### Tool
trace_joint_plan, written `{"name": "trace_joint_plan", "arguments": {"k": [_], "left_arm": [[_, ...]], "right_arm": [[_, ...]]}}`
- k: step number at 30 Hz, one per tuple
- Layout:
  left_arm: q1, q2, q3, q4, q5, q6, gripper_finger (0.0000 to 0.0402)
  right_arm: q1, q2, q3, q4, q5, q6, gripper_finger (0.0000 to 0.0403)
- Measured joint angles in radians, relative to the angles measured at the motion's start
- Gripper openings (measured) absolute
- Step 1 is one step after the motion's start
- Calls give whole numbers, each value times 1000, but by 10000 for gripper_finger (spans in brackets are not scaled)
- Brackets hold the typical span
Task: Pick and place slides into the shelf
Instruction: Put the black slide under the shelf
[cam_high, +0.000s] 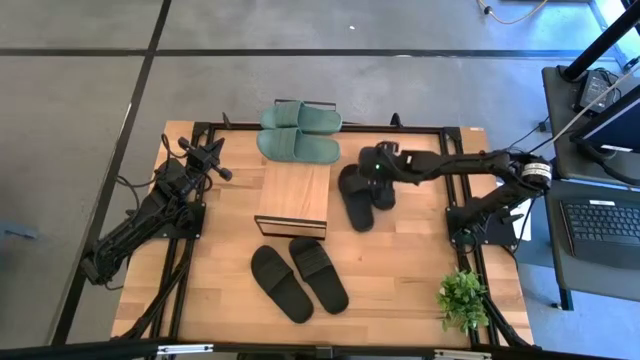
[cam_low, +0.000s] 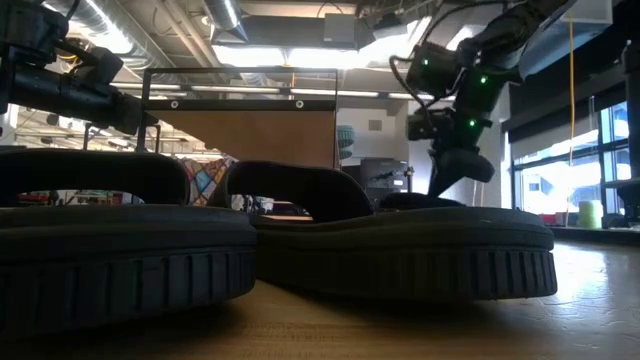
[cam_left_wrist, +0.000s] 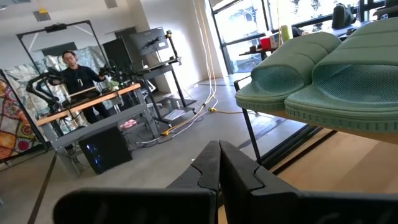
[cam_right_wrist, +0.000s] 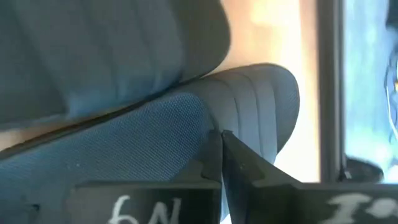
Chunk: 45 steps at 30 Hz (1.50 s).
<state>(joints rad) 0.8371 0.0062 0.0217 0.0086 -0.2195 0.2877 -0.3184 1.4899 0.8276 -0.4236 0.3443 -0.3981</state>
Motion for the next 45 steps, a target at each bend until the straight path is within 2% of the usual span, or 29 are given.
{"name": "trace_joint_plan", "arguments": {"k": [6,11,13,36,41,45], "left_arm": [[0,0,0,0,0,-46,0],[0,0,0,0,0,-76,0],[0,0,0,0,0,-76,0],[0,0,0,0,0,-78,0],[0,0,0,0,0,-78,0],[0,0,0,0,0,-78,0]], "right_arm": [[134,0,0,47,-26,53,0],[195,0,8,45,99,49,0],[199,0,8,44,125,27,0],[203,29,-34,55,112,7,2],[207,29,-34,66,111,5,23],[209,29,-34,65,106,5,62]]}}
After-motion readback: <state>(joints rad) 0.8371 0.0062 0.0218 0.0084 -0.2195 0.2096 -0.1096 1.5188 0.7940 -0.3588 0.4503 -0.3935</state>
